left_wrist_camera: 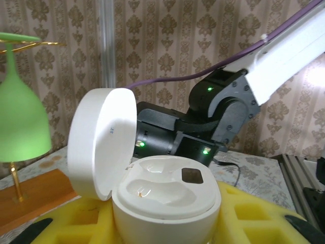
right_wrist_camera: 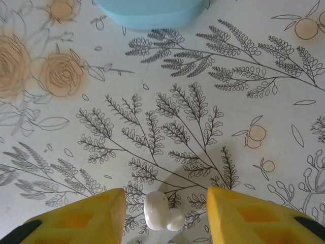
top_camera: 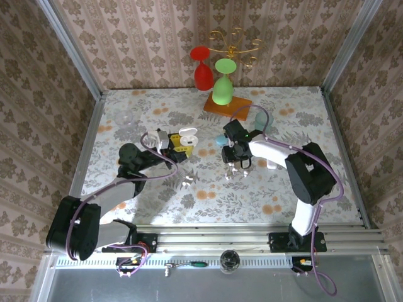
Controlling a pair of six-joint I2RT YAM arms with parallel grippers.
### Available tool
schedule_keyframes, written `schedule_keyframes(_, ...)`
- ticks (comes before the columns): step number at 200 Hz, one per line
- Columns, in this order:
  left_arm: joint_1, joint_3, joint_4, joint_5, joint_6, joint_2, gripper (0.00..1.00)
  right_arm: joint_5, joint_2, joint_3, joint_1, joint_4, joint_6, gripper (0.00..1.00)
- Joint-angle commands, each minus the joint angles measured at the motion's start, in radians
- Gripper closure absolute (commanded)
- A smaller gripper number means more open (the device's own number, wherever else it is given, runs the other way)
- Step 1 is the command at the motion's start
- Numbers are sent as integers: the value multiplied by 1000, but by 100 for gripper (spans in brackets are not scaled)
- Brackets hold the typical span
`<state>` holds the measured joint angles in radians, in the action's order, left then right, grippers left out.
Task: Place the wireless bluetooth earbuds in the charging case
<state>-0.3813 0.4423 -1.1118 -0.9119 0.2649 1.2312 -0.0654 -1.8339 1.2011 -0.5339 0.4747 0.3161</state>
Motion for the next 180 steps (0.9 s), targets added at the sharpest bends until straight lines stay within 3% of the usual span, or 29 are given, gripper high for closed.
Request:
schedule_keyframes(1, 45, -32, -51, 9, -2, -30, 68, -191, -48, 57, -42, 142, -36, 53)
schedule_keyframes(62, 164, -71, -129, -5, 47, -44, 68, -329, -137, 140, -141, 230, -47, 56)
schedule_keyframes(180, 174, -73, -148, -19, 63, -33, 68, -452, -186, 193, -164, 273, -55, 65)
